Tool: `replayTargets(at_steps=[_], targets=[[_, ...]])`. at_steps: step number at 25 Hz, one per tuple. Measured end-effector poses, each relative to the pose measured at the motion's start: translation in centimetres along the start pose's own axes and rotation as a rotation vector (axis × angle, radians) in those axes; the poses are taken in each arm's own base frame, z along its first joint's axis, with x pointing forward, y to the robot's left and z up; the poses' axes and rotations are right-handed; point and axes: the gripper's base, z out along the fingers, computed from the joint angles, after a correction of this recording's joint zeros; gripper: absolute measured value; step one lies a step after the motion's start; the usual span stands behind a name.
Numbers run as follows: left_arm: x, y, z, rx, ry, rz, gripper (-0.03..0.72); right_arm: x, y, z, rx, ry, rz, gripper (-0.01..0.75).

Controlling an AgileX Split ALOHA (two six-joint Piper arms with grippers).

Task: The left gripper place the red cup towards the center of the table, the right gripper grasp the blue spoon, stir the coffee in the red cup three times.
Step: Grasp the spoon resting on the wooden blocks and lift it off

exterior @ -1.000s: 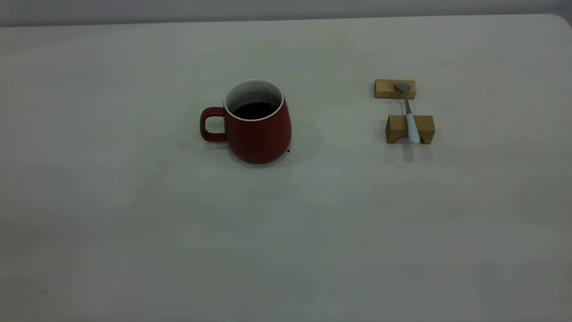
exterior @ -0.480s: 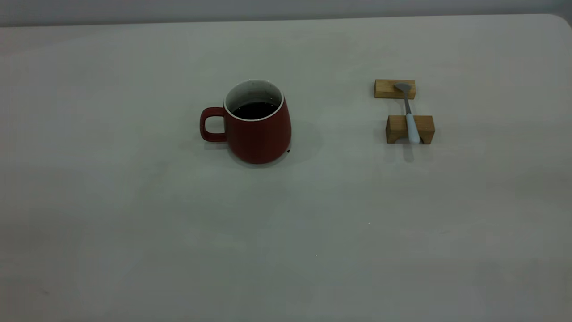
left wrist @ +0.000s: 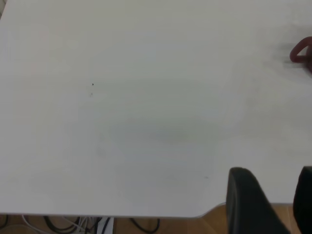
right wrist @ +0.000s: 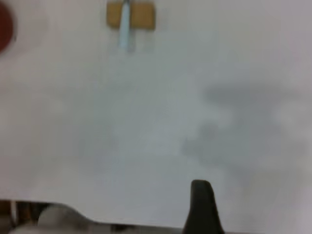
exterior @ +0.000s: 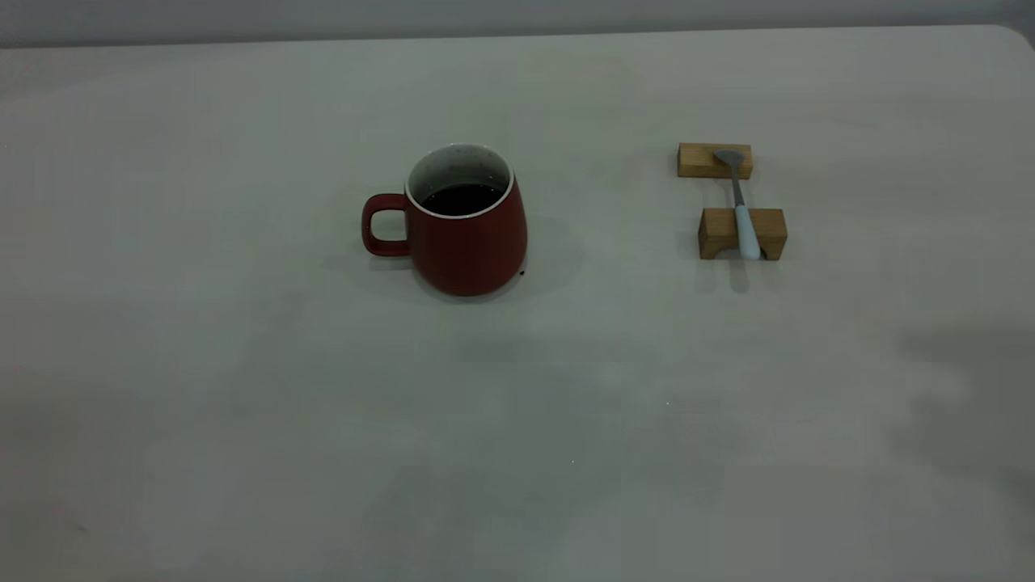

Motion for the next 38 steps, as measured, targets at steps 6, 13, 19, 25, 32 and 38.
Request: replayTargets(at_steps=[6, 13, 19, 25, 32, 38], targets=[[0.0, 0.0, 0.0, 0.0, 0.0, 0.0, 0.31, -3.5, 0.6, 8.0, -0.04, 0.196, -0.065, 0.609], [0.0, 0.0, 0.0, 0.0, 0.0, 0.0, 0.31, -5.2, 3.4, 14.5, -0.059, 0.266, -0.168, 0.607], [0.0, 0.0, 0.0, 0.0, 0.0, 0.0, 0.31, -5.5, 5.8, 19.2, -0.076, 0.328, -0.226, 0.605], [0.0, 0.0, 0.0, 0.0, 0.0, 0.0, 0.31, -5.9, 7.4, 21.9, -0.09, 0.351, -0.247, 0.604], [0.0, 0.0, 0.0, 0.0, 0.0, 0.0, 0.31, -6.9, 7.8, 23.2, -0.096, 0.33, -0.245, 0.718], [0.0, 0.0, 0.0, 0.0, 0.0, 0.0, 0.31, -7.2, 7.9, 25.3, -0.098, 0.343, -0.23, 0.731]])
